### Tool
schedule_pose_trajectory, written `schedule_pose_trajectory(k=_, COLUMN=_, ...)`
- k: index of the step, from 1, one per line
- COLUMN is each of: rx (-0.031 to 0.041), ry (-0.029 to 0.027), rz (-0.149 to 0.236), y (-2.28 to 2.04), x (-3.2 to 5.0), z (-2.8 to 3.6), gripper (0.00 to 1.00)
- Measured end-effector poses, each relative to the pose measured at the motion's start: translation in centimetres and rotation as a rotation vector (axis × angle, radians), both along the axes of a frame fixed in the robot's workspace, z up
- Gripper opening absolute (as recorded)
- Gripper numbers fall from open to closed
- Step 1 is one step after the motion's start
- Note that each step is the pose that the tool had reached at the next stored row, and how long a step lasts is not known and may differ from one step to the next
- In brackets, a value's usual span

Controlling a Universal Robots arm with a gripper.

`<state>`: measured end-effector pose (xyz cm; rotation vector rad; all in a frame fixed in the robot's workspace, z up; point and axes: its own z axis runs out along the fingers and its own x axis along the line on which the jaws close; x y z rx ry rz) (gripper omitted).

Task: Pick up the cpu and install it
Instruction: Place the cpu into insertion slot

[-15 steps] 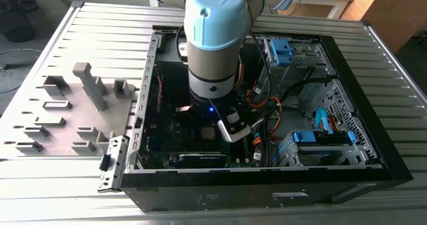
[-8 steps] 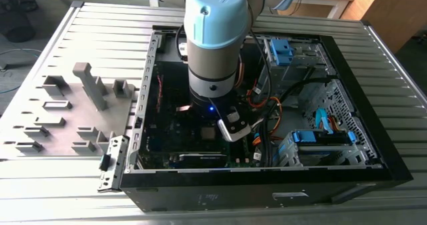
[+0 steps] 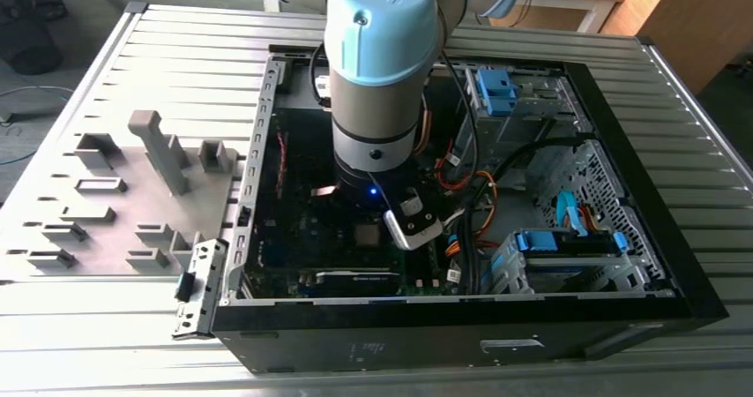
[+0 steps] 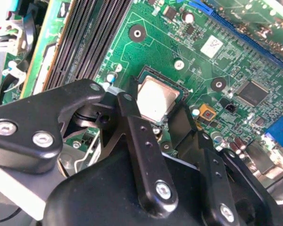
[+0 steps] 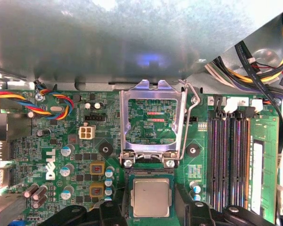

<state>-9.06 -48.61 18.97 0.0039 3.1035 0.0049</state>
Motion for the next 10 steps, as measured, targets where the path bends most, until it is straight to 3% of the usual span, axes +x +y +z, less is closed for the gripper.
schedule_pose_trajectory(k=10, rx=0.0, ry=0.0, rz=0.0, y=0.0, x=0.0, z=0.01, gripper=0.47)
